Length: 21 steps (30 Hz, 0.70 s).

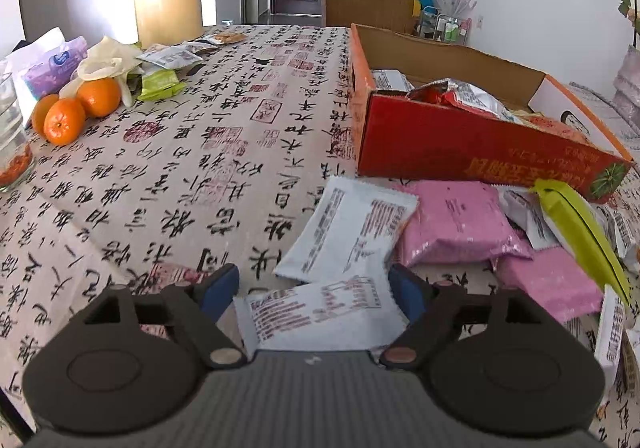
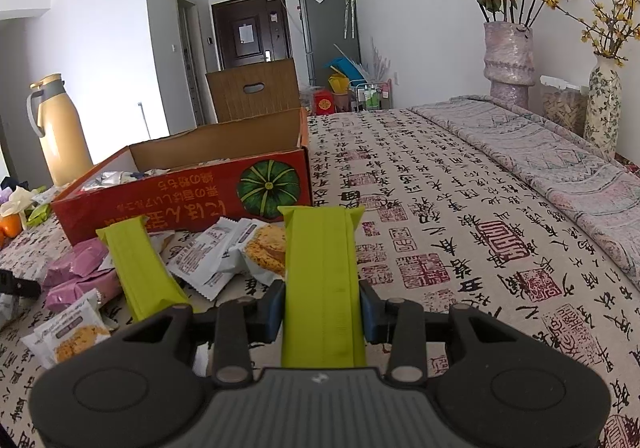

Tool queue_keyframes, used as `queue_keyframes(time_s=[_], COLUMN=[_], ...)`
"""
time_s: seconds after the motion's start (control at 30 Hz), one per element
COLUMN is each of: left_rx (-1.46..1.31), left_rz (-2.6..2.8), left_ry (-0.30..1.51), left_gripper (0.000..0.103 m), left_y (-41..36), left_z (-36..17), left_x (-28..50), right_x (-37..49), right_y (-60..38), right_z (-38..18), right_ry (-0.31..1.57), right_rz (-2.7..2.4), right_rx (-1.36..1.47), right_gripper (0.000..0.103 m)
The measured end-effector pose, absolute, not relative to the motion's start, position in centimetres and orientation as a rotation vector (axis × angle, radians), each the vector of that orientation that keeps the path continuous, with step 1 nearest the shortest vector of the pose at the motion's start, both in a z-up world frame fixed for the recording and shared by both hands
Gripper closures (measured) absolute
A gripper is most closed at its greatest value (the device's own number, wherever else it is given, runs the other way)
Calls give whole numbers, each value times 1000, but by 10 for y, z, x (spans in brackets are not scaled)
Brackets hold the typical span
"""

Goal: Organize snacks
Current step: 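Lower the left gripper onto a white sachet and close it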

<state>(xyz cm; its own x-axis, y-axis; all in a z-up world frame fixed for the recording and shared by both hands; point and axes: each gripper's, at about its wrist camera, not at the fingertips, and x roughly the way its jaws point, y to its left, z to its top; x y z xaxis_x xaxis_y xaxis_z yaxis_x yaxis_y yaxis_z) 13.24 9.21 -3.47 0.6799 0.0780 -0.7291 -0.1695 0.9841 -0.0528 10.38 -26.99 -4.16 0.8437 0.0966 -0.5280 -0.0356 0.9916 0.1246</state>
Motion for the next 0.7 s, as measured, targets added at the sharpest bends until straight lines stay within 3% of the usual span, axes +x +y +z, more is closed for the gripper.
queue_keyframes(time_s=[0.23, 0.47, 0.53, 0.7], left_rx=[-103, -98, -87, -74], left_rz=[161, 184, 198, 193], left_ry=[814, 815, 806, 780], left_gripper=[11, 17, 23, 53], left_y=[87, 81, 79, 76], left_z=[-33, -37, -37, -35], left_x=[117, 107, 104, 99], right_x=[100, 93, 91, 85], right_y=[-270, -269, -268, -266], right_z=[-40, -39, -38, -37], right_ry=[558, 553, 552, 546], right_rz=[75, 85, 87, 94], right_rx=[113, 114, 114, 112], right_gripper=[66, 66, 66, 66])
